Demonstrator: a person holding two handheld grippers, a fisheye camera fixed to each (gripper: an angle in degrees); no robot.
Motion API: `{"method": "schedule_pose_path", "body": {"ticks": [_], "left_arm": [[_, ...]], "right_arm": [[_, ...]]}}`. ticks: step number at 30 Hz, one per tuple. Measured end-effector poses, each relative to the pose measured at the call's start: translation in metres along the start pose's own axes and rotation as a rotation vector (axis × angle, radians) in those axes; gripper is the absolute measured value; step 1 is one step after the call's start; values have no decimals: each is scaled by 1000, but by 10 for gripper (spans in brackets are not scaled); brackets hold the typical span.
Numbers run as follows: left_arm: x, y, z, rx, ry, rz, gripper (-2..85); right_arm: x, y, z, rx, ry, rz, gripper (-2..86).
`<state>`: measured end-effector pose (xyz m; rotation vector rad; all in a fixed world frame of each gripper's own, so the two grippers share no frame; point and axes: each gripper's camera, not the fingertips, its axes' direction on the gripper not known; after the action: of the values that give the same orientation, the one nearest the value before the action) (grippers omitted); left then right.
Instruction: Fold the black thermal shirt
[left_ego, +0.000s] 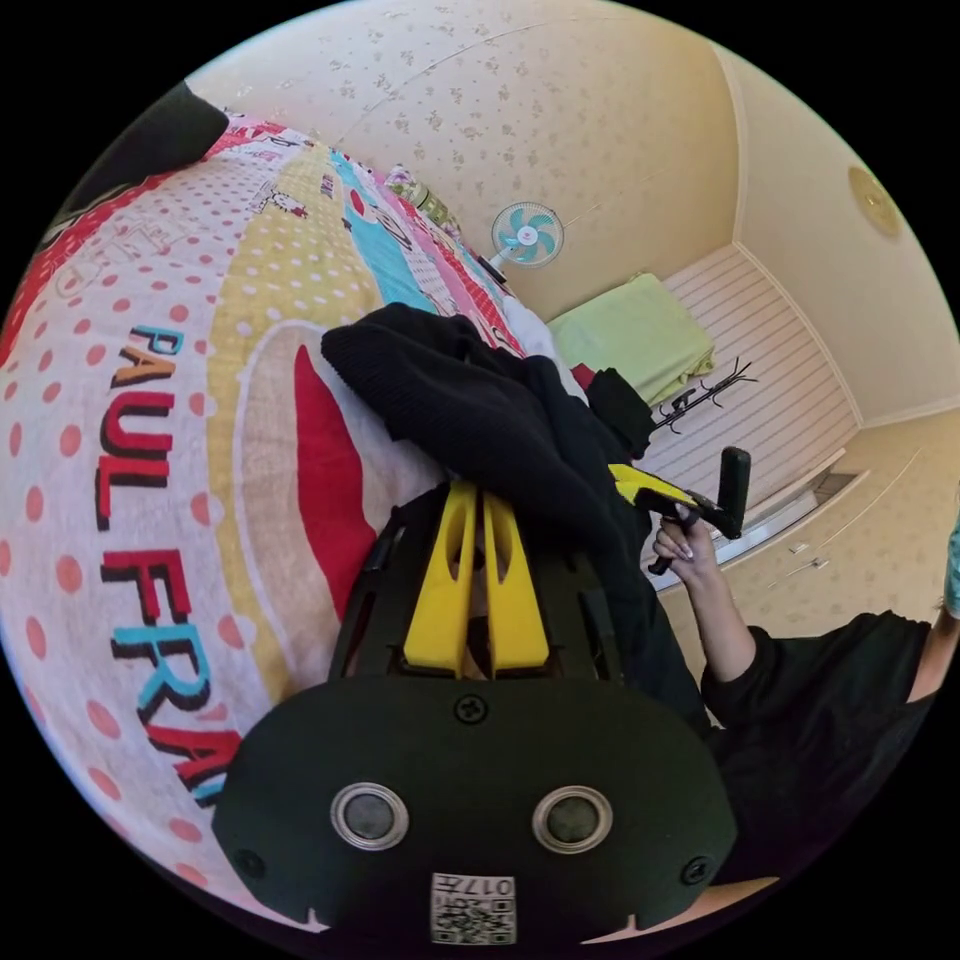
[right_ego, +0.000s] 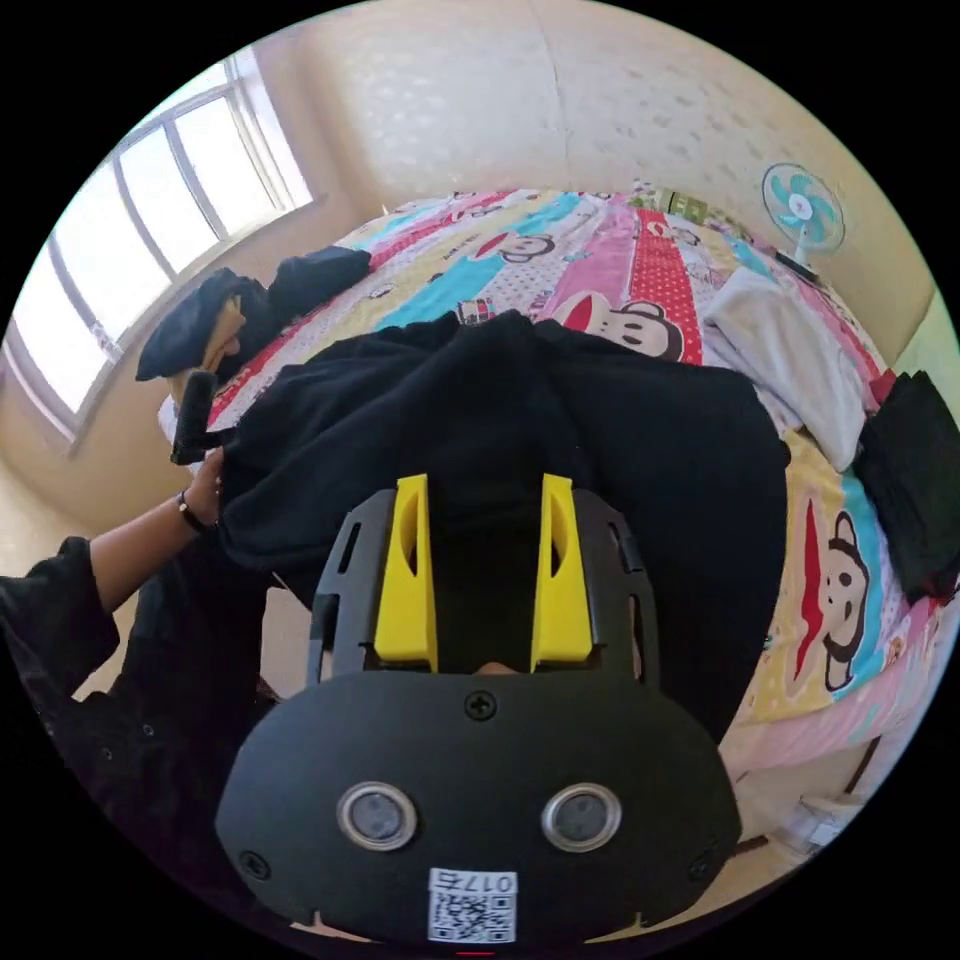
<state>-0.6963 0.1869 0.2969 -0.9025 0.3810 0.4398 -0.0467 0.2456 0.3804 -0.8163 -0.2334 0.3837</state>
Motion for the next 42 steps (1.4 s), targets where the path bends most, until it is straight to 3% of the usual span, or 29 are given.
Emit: {"method": "schedule_pose_path", "body": {"ticks": [4, 7, 9, 12, 14, 20, 25, 28, 30, 33, 35, 38, 42], "left_arm": [[2, 9, -16, 37, -16, -57, -9], [6, 38, -43, 136, -29, -142, -7], [7, 66, -66, 239, -27, -196, -2], [21, 115, -109, 474, -85, -273, 41], [45, 122, -128, 534, -90, -182, 78], [134, 38, -67, 142, -132, 246, 142], [145, -11, 42, -204, -382, 274, 130], [142, -10, 31, -154, -415, 245, 84], [135, -9, 7, -133, -254, 232, 49], [105, 1, -73, 147, 117, 138, 30], [62, 30, -150, 502, 302, -65, 33], [22, 101, -232, 890, 215, -318, 40], [39, 164, -299, 1164, -101, -362, 54]], "right_arm": [[-28, 10, -33, -51, 78, -73, 80], [-27, 39, -83, 8, -305, -26, 52], [-23, 75, -108, 10, -724, -53, 49], [-30, 117, -124, -148, -996, -257, 51], [-28, 141, -145, -110, -1024, -382, 50], [49, 161, -188, 302, -1132, -157, 43], [65, 147, -211, 465, -1168, -88, 33], [56, 148, -220, 488, -1118, -82, 32], [45, 142, -210, 374, -922, -65, 36], [32, 114, -184, 205, -627, -36, 58], [24, 87, -165, 163, -500, -16, 77], [2, 34, -136, 185, -351, -17, 100], [-29, -51, -78, 135, -208, -17, 125]]}}
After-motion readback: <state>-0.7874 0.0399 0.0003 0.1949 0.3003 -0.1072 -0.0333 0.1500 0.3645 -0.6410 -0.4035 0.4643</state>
